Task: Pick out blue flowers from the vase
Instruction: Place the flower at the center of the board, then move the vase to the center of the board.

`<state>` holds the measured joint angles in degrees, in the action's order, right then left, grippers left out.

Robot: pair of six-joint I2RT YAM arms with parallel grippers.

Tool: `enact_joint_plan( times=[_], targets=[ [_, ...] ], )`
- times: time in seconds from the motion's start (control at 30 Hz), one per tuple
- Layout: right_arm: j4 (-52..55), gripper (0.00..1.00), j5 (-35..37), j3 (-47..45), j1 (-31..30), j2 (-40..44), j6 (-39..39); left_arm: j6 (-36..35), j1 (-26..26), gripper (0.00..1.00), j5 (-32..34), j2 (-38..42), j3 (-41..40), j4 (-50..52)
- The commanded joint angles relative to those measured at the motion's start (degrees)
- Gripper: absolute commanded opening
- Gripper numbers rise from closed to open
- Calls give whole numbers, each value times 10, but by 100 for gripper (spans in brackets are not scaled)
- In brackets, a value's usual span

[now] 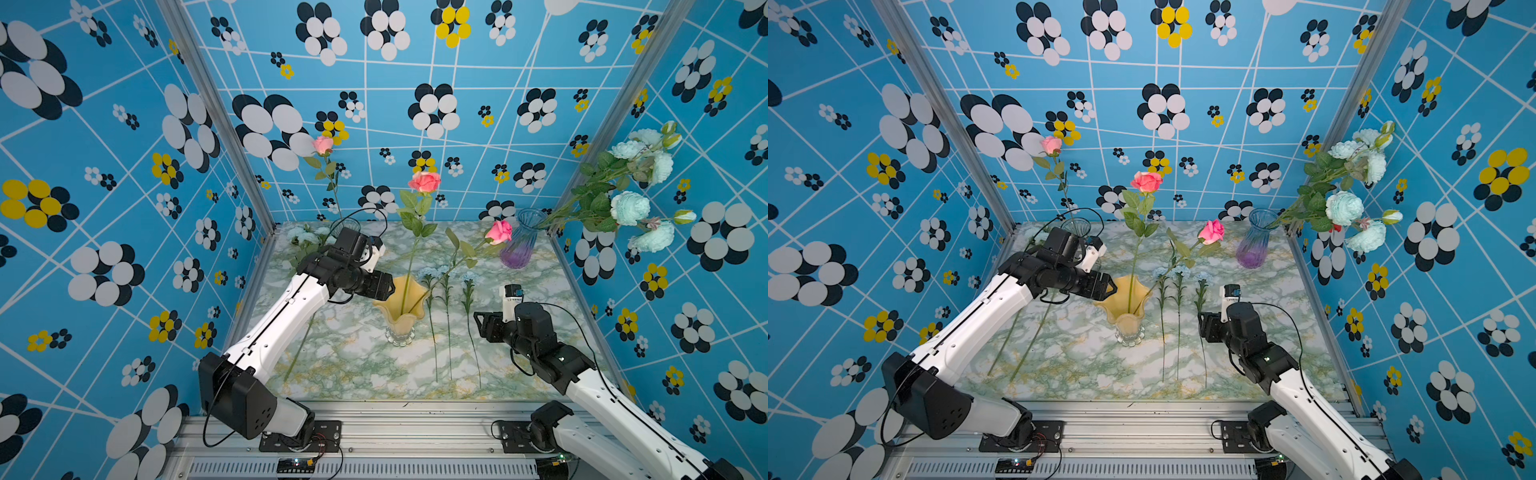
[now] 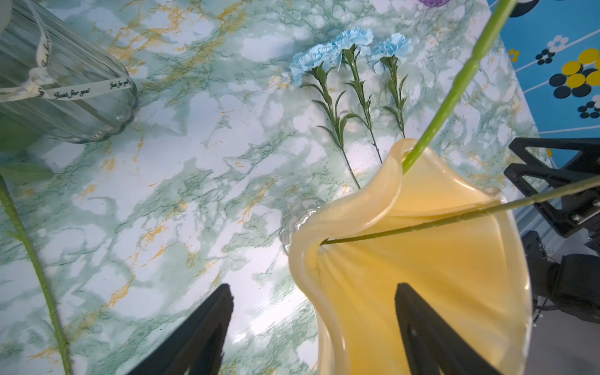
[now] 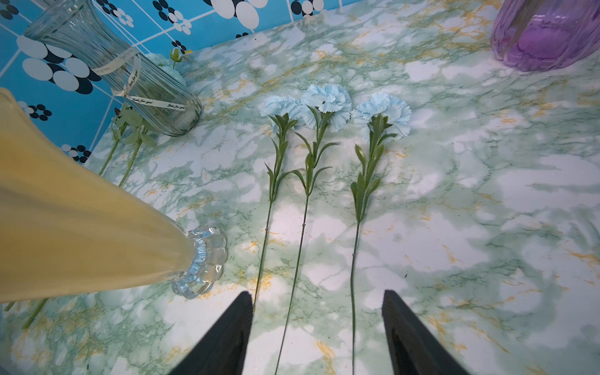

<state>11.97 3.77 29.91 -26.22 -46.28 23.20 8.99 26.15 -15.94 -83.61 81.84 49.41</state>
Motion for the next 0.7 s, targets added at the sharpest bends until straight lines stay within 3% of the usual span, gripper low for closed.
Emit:
enact_joint_plan(
  times=[0.0, 0.27, 0.67],
  targets=[
    [-18, 66, 7, -1, -1, -8, 1, -18, 6, 71, 12, -4, 22, 21],
    [-18, 64, 8, 3, -1, -18, -3, -12, 13, 34, 20, -6, 11, 28],
    [-16, 63, 9, 5, -2, -24, -4, -11, 11, 0, 35, -24, 30, 4]
  ],
)
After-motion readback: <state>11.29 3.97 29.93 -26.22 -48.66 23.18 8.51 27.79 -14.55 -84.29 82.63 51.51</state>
